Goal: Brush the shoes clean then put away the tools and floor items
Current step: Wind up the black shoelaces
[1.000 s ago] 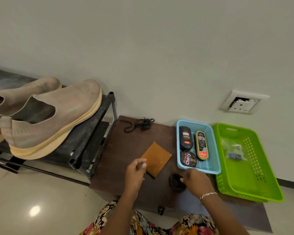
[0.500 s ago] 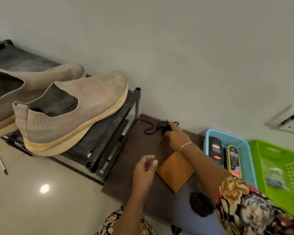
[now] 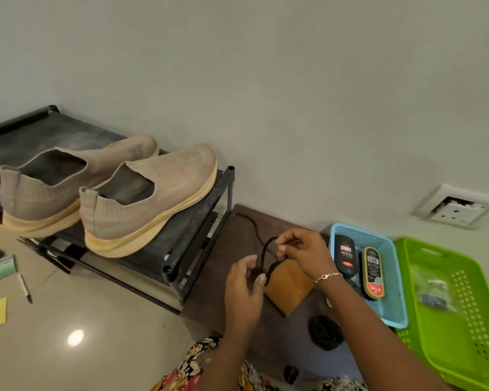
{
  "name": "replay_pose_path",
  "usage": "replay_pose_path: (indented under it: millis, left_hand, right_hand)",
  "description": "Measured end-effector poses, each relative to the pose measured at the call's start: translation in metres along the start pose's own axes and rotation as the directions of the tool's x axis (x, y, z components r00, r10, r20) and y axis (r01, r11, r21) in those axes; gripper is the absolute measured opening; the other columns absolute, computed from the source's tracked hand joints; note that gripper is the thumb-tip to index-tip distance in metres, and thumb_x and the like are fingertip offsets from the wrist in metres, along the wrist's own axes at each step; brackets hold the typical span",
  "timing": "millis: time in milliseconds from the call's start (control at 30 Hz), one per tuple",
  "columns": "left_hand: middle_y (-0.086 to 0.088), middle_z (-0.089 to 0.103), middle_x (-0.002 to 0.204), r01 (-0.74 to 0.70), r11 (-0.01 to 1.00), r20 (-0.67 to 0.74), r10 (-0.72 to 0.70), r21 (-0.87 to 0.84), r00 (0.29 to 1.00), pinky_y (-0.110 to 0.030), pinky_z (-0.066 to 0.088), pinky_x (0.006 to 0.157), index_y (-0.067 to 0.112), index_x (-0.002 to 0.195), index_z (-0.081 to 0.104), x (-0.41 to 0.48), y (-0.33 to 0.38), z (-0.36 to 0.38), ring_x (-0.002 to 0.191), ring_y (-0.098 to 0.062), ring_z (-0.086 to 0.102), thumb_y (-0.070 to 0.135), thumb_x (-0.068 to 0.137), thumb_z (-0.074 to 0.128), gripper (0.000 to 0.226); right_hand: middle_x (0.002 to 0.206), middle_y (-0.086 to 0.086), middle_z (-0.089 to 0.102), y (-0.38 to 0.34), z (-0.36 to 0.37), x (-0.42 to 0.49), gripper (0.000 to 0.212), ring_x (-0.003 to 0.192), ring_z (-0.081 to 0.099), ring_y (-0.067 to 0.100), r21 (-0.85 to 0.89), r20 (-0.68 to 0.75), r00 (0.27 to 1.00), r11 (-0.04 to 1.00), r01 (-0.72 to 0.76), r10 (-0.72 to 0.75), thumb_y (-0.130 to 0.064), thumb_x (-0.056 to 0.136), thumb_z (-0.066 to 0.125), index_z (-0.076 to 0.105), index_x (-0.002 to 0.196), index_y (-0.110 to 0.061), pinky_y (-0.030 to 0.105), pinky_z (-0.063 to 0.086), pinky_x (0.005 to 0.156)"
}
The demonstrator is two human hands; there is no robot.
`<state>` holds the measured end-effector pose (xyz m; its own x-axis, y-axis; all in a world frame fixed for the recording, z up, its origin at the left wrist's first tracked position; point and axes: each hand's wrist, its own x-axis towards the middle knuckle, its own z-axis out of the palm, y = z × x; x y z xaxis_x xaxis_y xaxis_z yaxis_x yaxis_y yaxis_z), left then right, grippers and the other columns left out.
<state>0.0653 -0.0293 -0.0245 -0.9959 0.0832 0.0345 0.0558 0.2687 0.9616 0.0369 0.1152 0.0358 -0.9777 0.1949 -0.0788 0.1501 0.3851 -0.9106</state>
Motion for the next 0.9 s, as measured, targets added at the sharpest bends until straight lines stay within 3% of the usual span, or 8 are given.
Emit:
replay_pose_path:
  millis: [167,367,500,600,667,733,800,900]
  left_hand:
    - [0.03,0.04,0.124,-0.129,0.99,-0.015,0.128,-0.054,0.992,-0.001,0.032,0.09,0.032,0.132,0.039,-0.02,0.056,-0.016,0.117,0.012,0.038,0.009,0.091,0.052,0.049]
    - [-0.003,0.065,0.092,-0.177,0.984,0.062,0.177,0.001,0.982,-0.021,0.048,0.065,0.009,0.101,0.068,-0.024,0.107,-0.045,0.08,-0.005,0.058,0.012,0.092,0.054,0.017]
    - [-0.002,0.058,0.068,-0.008,0.993,-0.095,-0.003,-0.116,0.995,-0.029,0.049,0.058,0.008,0.088,0.07,-0.024,0.133,-0.07,0.065,-0.014,0.055,0.009,0.094,0.049,0.022]
    - [-0.006,0.066,0.085,0.082,0.994,-0.192,-0.096,-0.079,0.977,-0.033,0.051,0.071,0.005,0.103,0.068,-0.018,0.137,-0.091,0.08,-0.019,0.06,0.007,0.092,0.05,0.021]
    - [-0.003,0.061,0.116,0.047,0.99,-0.086,-0.036,0.131,0.996,-0.033,0.045,0.089,0.012,0.12,0.059,-0.023,0.144,-0.098,0.107,-0.02,0.056,0.002,0.088,0.052,0.034]
    - [0.002,0.054,0.126,-0.144,0.962,0.22,0.092,0.233,0.971,-0.029,0.039,0.096,0.017,0.128,0.052,-0.034,0.157,-0.095,0.118,-0.015,0.049,0.003,0.086,0.054,0.044]
    - [-0.003,0.062,0.111,-0.307,0.923,0.503,0.156,0.233,0.85,-0.029,0.04,0.09,0.012,0.114,0.06,-0.045,0.172,-0.086,0.107,-0.016,0.055,0.008,0.087,0.056,0.028]
    - [-0.011,0.066,0.073,-0.356,0.909,0.515,0.203,0.217,0.833,-0.025,0.041,0.066,0.004,0.082,0.064,-0.051,0.186,-0.082,0.072,-0.02,0.061,0.012,0.091,0.052,0.017]
  right_hand:
    - [0.073,0.004,0.062,-0.053,-0.014,-0.05,0.021,0.055,0.059,0.001,0.22,0.07,0.996,0.975,0.042,-0.058,0.01,0.082,0.058,0.06,0.083,-0.011,0.018,0.049,0.053]
    - [0.059,-0.006,0.066,-0.094,-0.031,-0.101,0.021,0.046,0.053,-0.002,0.254,-0.001,0.994,0.962,0.103,-0.106,0.006,0.085,0.057,0.064,0.088,-0.013,0.013,0.044,0.048]
    - [0.049,-0.005,0.063,-0.101,-0.046,-0.127,0.011,0.039,0.045,0.002,0.208,-0.013,0.999,0.977,0.052,-0.051,0.0,0.086,0.059,0.067,0.084,-0.007,0.014,0.041,0.042]
    - [0.05,-0.003,0.061,-0.101,-0.054,-0.141,0.015,0.038,0.044,0.004,0.227,0.015,0.999,0.973,-0.034,0.032,0.0,0.087,0.058,0.067,0.076,-0.005,0.015,0.039,0.042]
    - [0.051,0.0,0.06,-0.106,-0.055,-0.149,0.018,0.038,0.046,0.004,0.254,0.029,0.998,0.965,-0.061,0.055,-0.002,0.088,0.058,0.067,0.073,-0.006,0.015,0.04,0.043]
    - [0.051,0.0,0.059,-0.116,-0.054,-0.155,0.019,0.039,0.047,0.005,0.268,0.049,0.998,0.962,-0.048,0.036,-0.003,0.088,0.057,0.067,0.072,-0.006,0.015,0.041,0.043]
    - [0.049,-0.002,0.059,-0.126,-0.051,-0.157,0.019,0.039,0.049,0.005,0.249,0.062,0.998,0.968,-0.019,0.003,-0.004,0.088,0.057,0.067,0.071,-0.006,0.016,0.042,0.044]
    - [0.049,-0.001,0.057,-0.138,-0.054,-0.16,0.018,0.038,0.048,0.006,0.237,0.046,0.999,0.971,0.004,-0.015,-0.006,0.088,0.059,0.065,0.071,-0.006,0.018,0.042,0.044]
